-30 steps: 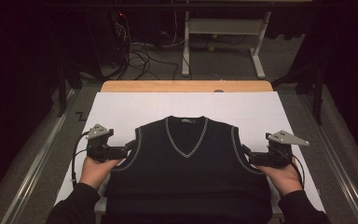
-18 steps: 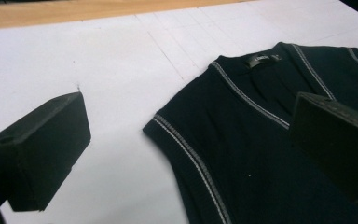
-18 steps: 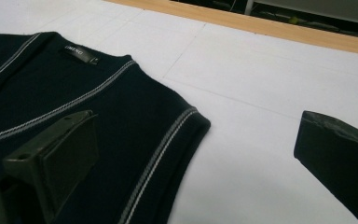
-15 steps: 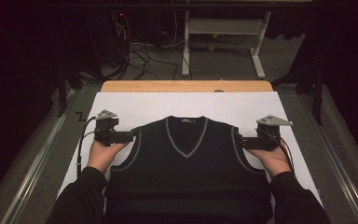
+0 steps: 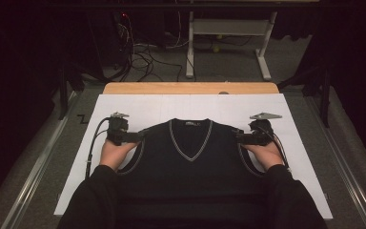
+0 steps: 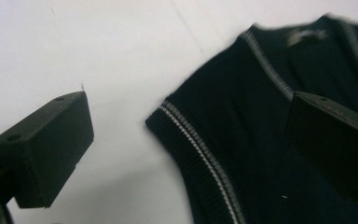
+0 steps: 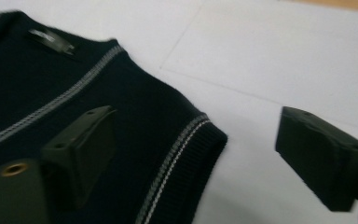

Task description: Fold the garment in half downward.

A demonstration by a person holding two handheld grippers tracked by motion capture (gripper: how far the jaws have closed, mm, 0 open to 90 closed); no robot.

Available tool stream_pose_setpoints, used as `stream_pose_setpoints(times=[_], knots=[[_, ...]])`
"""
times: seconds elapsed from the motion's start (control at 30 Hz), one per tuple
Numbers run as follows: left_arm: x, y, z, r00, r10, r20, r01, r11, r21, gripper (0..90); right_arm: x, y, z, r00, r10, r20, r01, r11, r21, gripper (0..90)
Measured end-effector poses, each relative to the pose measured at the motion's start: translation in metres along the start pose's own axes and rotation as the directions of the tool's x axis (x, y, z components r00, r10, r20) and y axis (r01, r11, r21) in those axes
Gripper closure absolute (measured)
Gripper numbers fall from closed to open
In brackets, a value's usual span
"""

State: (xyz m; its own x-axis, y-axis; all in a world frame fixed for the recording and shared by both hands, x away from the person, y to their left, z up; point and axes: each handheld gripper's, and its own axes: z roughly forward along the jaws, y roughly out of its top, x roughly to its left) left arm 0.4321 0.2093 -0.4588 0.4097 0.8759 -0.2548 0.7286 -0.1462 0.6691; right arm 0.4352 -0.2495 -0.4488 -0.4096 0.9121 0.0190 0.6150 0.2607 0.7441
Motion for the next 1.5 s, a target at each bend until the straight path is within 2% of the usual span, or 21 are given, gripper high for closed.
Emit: stream_pose_setpoints(times=[0.07, 0.1, 0.13, 0.2, 0.23, 0.3, 0.37, 0.43, 0.53, 0.63, 0.7, 0.77, 0.83, 0.93, 1.03, 1.17, 1.23, 1.27, 1.33, 1.43, 1.5], knots=[[-0.004, 0.0, 0.011, 0.9995, 0.0, -0.03, 0.001, 0.9983, 0.059, 5.3, 0.0, 0.0, 0.013, 1.0, -0.001, 0.009, 0.001, 0.998, 0.07, 19.7], [-0.008, 0.0, 0.017, 0.9969, -0.002, -0.079, 0.01, 0.9941, 0.108, 11.3, 0.001, -0.001, 0.019, 0.9998, -0.003, 0.021, 0.001, 0.994, 0.109, 21.9], [-0.011, -0.001, 0.02, 0.9949, 0.005, -0.101, 0.006, 0.9937, 0.112, 14.6, 0.002, -0.002, 0.024, 0.9995, -0.01, 0.031, 0.005, 0.99, 0.138, 21.2], [-0.017, 0.0, 0.023, 0.9938, -0.003, -0.111, 0.015, 0.9941, 0.107, 14.6, 0.003, -0.001, 0.025, 0.9988, 0.006, 0.05, -0.012, 0.992, 0.126, 27.3], [-0.019, 0.0, 0.024, 0.9913, 0.003, -0.132, 0.011, 0.9944, 0.105, 16.4, 0.004, -0.001, 0.024, 0.9986, 0.004, 0.052, -0.011, 0.992, 0.124, 33.8], [-0.026, -0.002, 0.025, 0.9842, 0.041, -0.172, -0.024, 0.9946, 0.101, 32.1, 0.009, -0.001, 0.022, 0.9993, -0.018, 0.032, 0.014, 0.992, 0.123, 49.5], [-0.029, -0.003, 0.026, 0.9869, 0.043, -0.156, -0.03, 0.9959, 0.085, 40.2, 0.014, -0.001, 0.02, 0.9995, -0.026, 0.015, 0.024, 0.992, 0.125, 63.3], [-0.031, -0.003, 0.026, 0.9908, 0.035, -0.13, -0.024, 0.9966, 0.078, 55.7, 0.018, 0.0, 0.02, 0.9994, -0.036, -0.001, 0.036, 0.991, 0.128, 74.1], [-0.03, 0.0, 0.025, 0.9969, 0.013, -0.078, -0.006, 0.9963, 0.086, 68.5, 0.021, 0.0, 0.019, 0.9985, -0.055, 0.007, 0.054, 0.99, 0.127, 77.3], [-0.028, 0.005, 0.016, 0.997, 0.01, -0.077, -0.007, 0.9992, 0.039, 70.2, 0.02, 0.003, 0.015, 0.9971, -0.066, 0.037, 0.062, 0.993, 0.097, 77.7], [-0.026, 0.012, 0.007, 0.9977, 0.001, -0.068, -0.002, 0.9999, -0.014, 70.4, 0.017, 0.009, 0.008, 0.9973, -0.057, 0.047, 0.054, 0.997, 0.062, 77.7], [-0.028, 0.022, -0.004, 0.9976, 0.008, -0.069, -0.013, 0.9971, -0.075, 70.7, 0.016, 0.017, -0.001, 0.9958, -0.069, 0.06, 0.068, 0.998, 0.02, 77.7], [-0.031, 0.033, -0.017, 0.9969, 0.024, -0.075, -0.034, 0.9901, -0.136, 70.7, 0.016, 0.027, -0.011, 0.994, -0.074, 0.08, 0.078, 0.996, -0.037, 77.7], [-0.036, 0.051, -0.036, 0.9966, 0.029, -0.077, -0.046, 0.9743, -0.221, 70.7, 0.016, 0.045, -0.029, 0.9906, -0.076, 0.113, 0.09, 0.989, -0.121, 77.7], [-0.039, 0.067, -0.054, 0.9947, 0.045, -0.092, -0.069, 0.9584, -0.277, 70.6, 0.015, 0.064, -0.047, 0.9874, -0.08, 0.137, 0.106, 0.975, -0.195, 77.7], [-0.042, 0.081, -0.074, 0.9934, 0.054, -0.101, -0.086, 0.9367, -0.339, 70.5, 0.016, 0.083, -0.066, 0.9832, -0.092, 0.158, 0.132, 0.954, -0.268, 77.3], [-0.044, 0.083, -0.079, 0.9932, 0.062, -0.098, -0.093, 0.9317, -0.351, 70.5, 0.017, 0.089, -0.074, 0.9802, -0.103, 0.169, 0.15, 0.943, -0.296, 77.4], [-0.044, 0.083, -0.08, 0.9933, 0.065, -0.096, -0.095, 0.9316, -0.351, 70.5, 0.018, 0.091, -0.076, 0.9805, -0.102, 0.168, 0.15, 0.94, -0.305, 77.4], [-0.043, 0.079, -0.079, 0.9928, 0.076, -0.092, -0.103, 0.9375, -0.332, 70.5, 0.019, 0.091, -0.078, 0.9815, -0.106, 0.16, 0.151, 0.94, -0.305, 77.4], [-0.041, 0.066, -0.073, 0.9931, 0.087, -0.078, -0.106, 0.9501, -0.293, 70.5, 0.023, 0.083, -0.075, 0.9823, -0.12, 0.144, 0.157, 0.946, -0.282, 77.4], [-0.042, 0.053, -0.07, 0.9934, 0.099, -0.057, -0.111, 0.9534, -0.28, 70.5, 0.026, 0.073, -0.073, 0.9822, -0.133, 0.132, 0.165, 0.948, -0.272, 77.4]])
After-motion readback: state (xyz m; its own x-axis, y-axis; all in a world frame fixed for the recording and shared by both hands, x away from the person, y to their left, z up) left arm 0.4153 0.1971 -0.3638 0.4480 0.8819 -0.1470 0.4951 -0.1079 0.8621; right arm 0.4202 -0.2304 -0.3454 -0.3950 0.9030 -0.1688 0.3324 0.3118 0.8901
